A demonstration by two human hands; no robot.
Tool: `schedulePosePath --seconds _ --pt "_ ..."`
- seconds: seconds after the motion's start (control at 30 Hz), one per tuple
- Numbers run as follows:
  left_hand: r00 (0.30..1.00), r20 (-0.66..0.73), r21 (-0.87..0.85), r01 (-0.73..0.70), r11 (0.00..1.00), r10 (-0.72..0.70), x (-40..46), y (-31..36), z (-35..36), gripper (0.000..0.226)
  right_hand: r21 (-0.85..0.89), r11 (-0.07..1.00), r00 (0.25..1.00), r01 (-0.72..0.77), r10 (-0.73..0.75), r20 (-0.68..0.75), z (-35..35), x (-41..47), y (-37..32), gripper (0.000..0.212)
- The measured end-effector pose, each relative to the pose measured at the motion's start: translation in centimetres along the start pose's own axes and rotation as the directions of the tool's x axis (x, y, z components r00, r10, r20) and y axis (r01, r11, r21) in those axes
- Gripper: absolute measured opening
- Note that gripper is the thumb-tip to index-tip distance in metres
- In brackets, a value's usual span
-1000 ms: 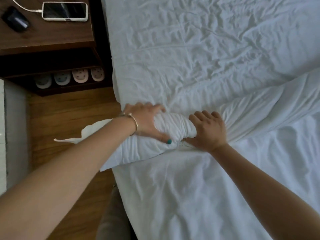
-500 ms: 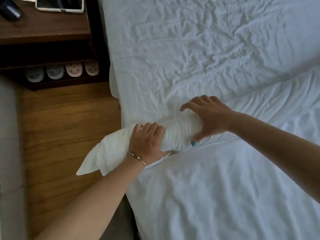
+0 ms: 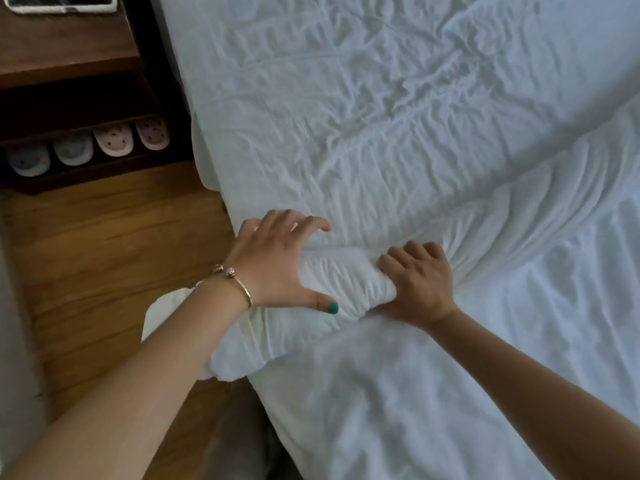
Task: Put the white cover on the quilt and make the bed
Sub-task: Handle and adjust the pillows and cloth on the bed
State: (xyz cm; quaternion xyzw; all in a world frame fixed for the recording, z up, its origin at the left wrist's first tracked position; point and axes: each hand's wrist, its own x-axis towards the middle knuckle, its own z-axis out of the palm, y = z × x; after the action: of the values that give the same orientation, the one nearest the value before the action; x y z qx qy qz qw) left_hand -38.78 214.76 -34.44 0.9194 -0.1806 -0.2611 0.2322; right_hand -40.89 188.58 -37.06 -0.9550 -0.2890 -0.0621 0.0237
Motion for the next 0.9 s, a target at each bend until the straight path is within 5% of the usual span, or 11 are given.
schedulePosePath --seconds 0.1,0.2,0.37,0.5,0.63,0.73,0.8,0.83,0.9 --pt "0.978 0.184 -0.046 0.112 0.993 -0.101 0.0 1.2 2.6 0.112 -0.048 0.999 0.992 -0.009 0.003 -0.123 0.7 -2.8 -0.5 0.042" --pt "0.985 -0.123 -0.050 0.112 0.992 -0.118 -1.3 2.3 6.7 0.092 -0.084 0.996 0.985 0.017 -0.031 -0.172 1.0 -3.0 -0.7 0.031" --pt "0.849 -0.528 0.052 0.067 0.996 -0.030 -3.6 3.6 11.8 0.072 -0.124 0.992 0.988 0.013 -0.032 -0.150 0.3 -4.5 -0.9 0.020" --pt "0.747 -0.665 0.102 0.059 0.993 0.023 -4.2 4.3 13.9 0.071 -0.086 0.992 0.981 0.091 -0.074 0.181 -2.8 -3.7 -0.5 0.057" --pt "0.680 -0.729 0.170 0.059 0.984 0.085 -4.5 4.9 15.4 0.070 0.279 0.941 0.737 -0.192 -0.049 0.674 -8.0 1.5 1.3 0.088" --pt "0.669 -0.736 0.194 0.070 0.979 0.098 -4.5 5.0 15.9 0.071 0.129 0.992 0.588 0.003 -0.106 0.802 -6.9 3.8 1.3 0.116" --pt "0.673 -0.734 0.192 0.067 0.979 0.098 -4.4 4.9 15.9 0.071 0.049 0.994 0.481 0.101 -0.092 0.872 -5.2 4.0 0.2 0.118" --pt "0.674 -0.732 0.191 0.066 0.979 0.097 -4.5 4.8 15.8 0.071 0.018 0.993 0.505 0.114 -0.073 0.860 -4.5 3.8 -0.2 0.114" --pt "0.672 -0.733 0.200 0.070 0.977 0.102 -4.6 4.7 15.7 0.070 -0.050 0.986 0.683 0.159 -0.073 0.727 -3.7 3.0 -0.7 0.104"
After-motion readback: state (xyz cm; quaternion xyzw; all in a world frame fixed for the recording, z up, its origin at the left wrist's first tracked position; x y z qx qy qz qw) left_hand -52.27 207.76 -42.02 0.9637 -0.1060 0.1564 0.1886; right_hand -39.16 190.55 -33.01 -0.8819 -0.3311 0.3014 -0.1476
